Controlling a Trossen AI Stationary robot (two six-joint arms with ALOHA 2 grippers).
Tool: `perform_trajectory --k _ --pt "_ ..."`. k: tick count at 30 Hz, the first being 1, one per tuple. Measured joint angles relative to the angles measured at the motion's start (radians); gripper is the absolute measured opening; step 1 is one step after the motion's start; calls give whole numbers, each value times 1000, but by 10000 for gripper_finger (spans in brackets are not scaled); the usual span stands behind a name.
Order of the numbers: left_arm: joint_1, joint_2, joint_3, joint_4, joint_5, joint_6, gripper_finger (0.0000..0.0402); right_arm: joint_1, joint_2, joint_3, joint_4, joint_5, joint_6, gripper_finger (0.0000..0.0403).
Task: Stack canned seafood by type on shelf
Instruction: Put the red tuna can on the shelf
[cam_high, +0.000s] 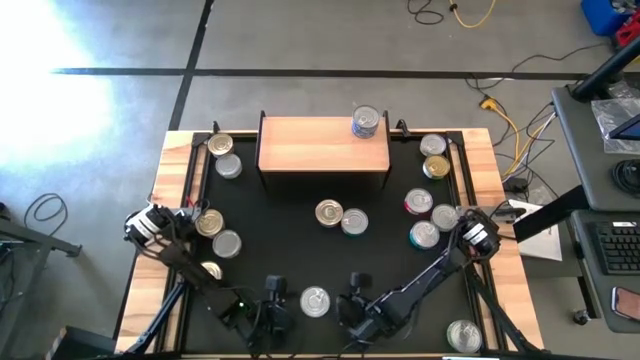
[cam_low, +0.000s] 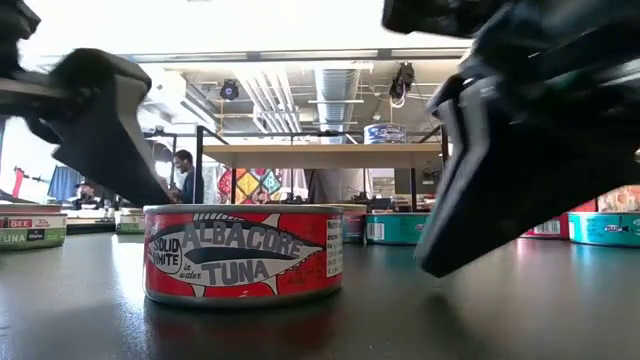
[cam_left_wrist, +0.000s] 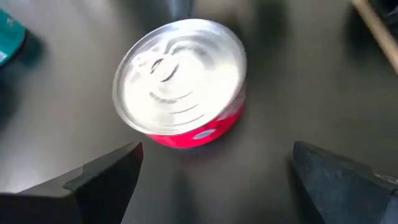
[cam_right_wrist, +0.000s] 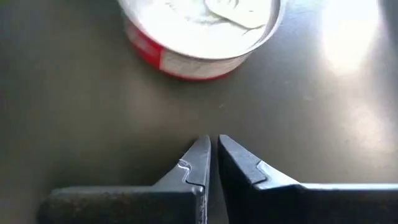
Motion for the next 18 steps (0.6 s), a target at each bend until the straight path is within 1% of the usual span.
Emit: perform_trajectory --k 2,4,7,11,13,16,18 --pt "8 0 -1 -2 8 -32 398 9 0 0 -1 -5 1 23" --pt "15 -4 -1 4 50 -50 398 12 -1 0 -2 -7 12 22" --pt "22 -7 -1 -10 70 -64 398 6 -2 0 -3 2 36 23" --pt "51 -19 -8 -98 104 -73 398 7 -2 1 -3 4 52 29" --pt "63 -32 -26 -109 107 -72 398 9 -2 5 -4 2 53 38" --pt "64 -41 -59 -61 98 -71 398 7 -2 19 -3 1 54 58" --pt "42 -42 -93 18 79 -72 398 6 -2 35 -2 -8 52 74"
